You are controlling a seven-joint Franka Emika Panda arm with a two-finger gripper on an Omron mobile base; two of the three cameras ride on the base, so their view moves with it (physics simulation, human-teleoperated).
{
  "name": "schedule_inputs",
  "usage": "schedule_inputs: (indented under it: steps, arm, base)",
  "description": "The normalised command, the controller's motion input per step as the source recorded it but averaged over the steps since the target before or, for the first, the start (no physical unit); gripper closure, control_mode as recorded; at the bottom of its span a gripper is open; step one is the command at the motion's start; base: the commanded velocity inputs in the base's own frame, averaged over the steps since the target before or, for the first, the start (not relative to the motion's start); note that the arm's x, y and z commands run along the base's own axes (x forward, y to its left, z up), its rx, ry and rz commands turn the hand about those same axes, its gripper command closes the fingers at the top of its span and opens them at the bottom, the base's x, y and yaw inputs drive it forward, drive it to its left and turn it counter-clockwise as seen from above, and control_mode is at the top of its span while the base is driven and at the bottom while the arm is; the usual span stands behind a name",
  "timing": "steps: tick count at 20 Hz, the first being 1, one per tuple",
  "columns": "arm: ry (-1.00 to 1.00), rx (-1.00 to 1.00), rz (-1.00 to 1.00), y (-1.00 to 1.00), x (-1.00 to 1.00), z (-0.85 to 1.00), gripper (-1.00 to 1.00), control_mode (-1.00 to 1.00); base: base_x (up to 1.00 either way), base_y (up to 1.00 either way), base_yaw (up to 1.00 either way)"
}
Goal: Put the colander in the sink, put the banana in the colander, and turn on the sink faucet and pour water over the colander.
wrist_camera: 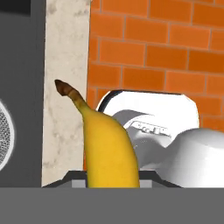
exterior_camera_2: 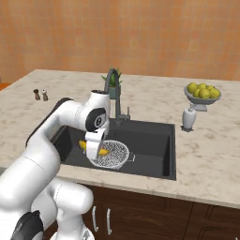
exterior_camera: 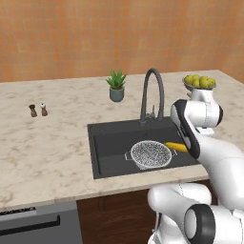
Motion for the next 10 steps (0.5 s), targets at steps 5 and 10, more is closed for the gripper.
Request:
schedule_inputs:
  steps: [5, 10]
  arm:
    - [-0.05, 0.00, 0.05, -0.50, 0.01, -0.27, 1.00, -1.00]
    - [-0.10, 0.00, 0.12, -0.13, 0.27, -0.24, 1.00, -1.00]
  base:
    - [0.00, 0.00, 0.00]
    - [0.00, 0.00, 0.00]
